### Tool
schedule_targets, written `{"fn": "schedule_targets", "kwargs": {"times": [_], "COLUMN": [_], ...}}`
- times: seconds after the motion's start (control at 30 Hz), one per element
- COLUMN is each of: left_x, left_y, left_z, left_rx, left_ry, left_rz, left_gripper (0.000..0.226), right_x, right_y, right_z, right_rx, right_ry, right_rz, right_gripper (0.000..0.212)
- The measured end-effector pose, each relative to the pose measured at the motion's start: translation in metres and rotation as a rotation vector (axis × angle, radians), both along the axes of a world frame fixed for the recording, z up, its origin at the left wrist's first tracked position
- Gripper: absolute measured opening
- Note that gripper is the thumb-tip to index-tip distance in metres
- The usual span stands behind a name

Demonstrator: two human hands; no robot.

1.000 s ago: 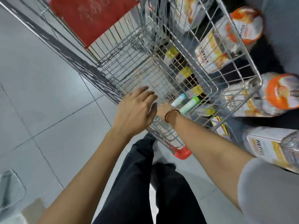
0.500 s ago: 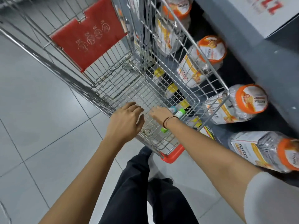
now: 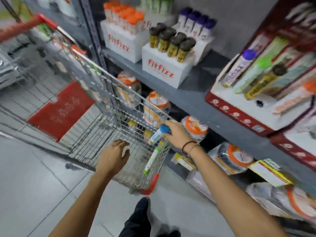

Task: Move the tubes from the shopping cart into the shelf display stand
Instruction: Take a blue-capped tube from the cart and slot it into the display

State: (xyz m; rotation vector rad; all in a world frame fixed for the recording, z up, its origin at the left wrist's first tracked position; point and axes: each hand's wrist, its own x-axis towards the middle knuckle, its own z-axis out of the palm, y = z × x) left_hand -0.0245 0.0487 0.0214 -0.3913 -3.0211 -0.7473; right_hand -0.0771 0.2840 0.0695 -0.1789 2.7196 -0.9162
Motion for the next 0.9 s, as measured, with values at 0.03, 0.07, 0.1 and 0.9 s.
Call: {"fn": "schedule_targets", "kwargs": {"times": [0.03,0.07,0.1,0.9], "left_x": [-0.006,-0.012,-0.019,-0.049], "left_y": [0.01,0.021,0.033,0.278], "left_z": [0.006,0.012,0.019,0.071], "left_rx": [0.01,0.018,0.027,-0.041], "left_ry": [0.025,0.051,0.069,0.233], "left_rz": [-0.023,-0.053,-0.085,-0.673], "left_gripper": [0.021,0.021,0.022,0.046], "right_x": [0.005,0.011,0.017,0.131], "right_y": [0.009,0.017,0.027,0.214], "right_z": [0.016,0.032,0.048,0.23], "right_rx": [0.001,0.005,0.01,0.276], "right_ry": [0.044,0.087,0.129,0.399], "right_rz": [-0.016,-0.037,-0.063,-0.513], "right_gripper": [0.041,0.04,0.04,0.03]}}
